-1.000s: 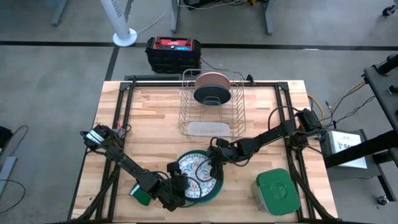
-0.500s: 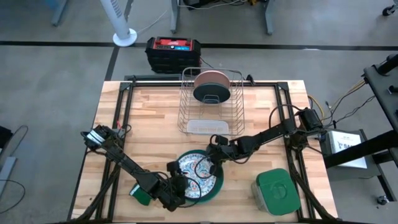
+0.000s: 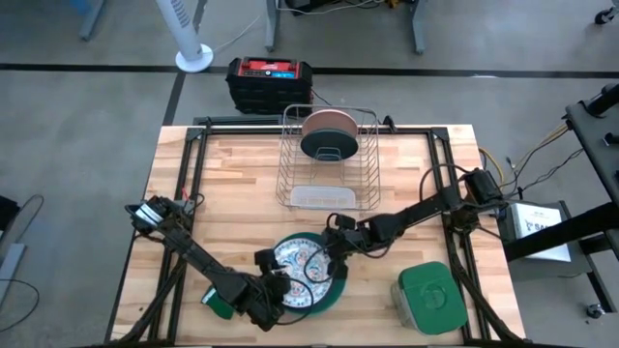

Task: Sort dishes
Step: Put the white patterned plate in the dishwasher rack

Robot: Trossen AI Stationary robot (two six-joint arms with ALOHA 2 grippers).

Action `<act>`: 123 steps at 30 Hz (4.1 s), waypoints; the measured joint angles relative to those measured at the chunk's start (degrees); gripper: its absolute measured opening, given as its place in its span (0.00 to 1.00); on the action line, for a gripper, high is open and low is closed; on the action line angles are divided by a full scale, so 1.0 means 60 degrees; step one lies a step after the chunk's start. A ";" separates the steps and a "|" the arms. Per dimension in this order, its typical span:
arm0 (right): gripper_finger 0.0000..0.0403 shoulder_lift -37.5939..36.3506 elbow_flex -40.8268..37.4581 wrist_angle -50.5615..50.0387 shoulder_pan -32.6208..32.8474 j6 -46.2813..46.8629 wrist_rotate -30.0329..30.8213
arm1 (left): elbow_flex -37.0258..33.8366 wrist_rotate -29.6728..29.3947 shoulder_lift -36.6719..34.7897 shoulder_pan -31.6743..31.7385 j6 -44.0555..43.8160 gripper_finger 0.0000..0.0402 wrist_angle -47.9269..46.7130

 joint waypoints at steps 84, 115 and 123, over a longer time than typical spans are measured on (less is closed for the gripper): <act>0.10 0.0308 -0.0004 0.0523 0.0509 0.2028 0.0626 | -0.1228 0.0555 -0.2104 -0.0573 -0.2086 0.58 0.1048; 0.00 0.1125 0.0029 0.1965 0.0604 0.1270 0.0179 | -0.2521 0.1723 -0.2393 -0.0592 -0.9510 0.58 0.1086; 0.00 0.1131 0.0004 0.2183 0.0604 0.1128 0.0117 | -0.2419 0.1284 -0.2404 -0.0592 -0.8885 0.57 0.0782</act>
